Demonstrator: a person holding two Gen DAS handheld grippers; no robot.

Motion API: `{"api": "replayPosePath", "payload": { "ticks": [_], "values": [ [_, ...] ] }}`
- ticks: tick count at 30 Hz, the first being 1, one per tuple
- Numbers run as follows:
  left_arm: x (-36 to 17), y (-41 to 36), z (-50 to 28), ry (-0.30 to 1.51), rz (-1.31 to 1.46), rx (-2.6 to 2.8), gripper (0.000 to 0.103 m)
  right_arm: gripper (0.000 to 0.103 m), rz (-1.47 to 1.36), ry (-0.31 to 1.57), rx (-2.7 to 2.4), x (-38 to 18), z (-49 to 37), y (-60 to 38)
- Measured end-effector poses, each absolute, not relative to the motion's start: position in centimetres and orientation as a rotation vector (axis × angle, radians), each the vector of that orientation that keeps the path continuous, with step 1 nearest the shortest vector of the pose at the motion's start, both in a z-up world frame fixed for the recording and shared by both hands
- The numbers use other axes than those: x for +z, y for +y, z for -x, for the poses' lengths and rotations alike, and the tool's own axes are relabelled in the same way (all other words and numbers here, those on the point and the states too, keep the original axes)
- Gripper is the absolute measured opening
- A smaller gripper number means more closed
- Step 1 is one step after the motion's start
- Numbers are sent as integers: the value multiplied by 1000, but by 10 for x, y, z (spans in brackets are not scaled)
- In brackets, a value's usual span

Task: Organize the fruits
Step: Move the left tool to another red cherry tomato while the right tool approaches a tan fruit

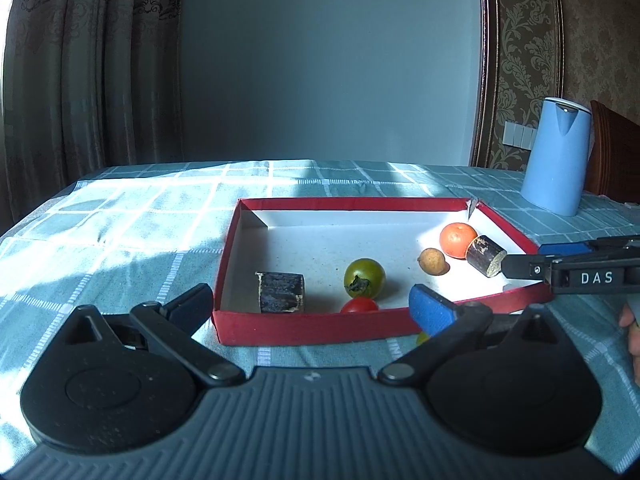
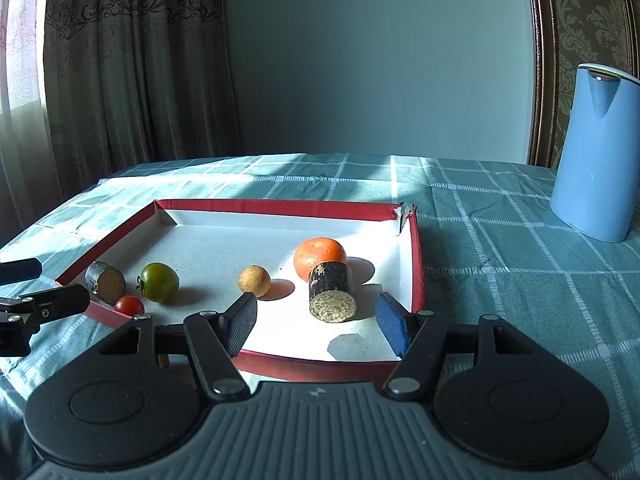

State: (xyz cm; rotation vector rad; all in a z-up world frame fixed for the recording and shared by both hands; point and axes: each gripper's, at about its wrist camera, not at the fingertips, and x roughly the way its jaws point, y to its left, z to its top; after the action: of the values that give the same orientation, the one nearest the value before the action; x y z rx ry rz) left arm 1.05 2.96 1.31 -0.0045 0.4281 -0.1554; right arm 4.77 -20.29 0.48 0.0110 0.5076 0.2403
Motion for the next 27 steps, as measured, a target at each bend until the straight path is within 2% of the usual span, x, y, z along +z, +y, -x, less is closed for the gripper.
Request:
{"api": "replayPosePath", "payload": {
  "ticks": [10, 18, 20, 27],
  "values": [
    [5, 36, 10, 458, -5, -182, 103, 65, 84, 485, 455, -4, 9, -181],
    [3, 34, 8, 486, -14, -202, 103, 64, 168, 526, 467, -14, 14, -167],
    [3, 33, 7, 493, -17, -205, 103, 53, 169, 545, 474, -17, 10, -166],
    [1, 32, 5, 506, -23, -203, 103, 40, 203, 573, 516, -21, 9, -159]
  ]
}}
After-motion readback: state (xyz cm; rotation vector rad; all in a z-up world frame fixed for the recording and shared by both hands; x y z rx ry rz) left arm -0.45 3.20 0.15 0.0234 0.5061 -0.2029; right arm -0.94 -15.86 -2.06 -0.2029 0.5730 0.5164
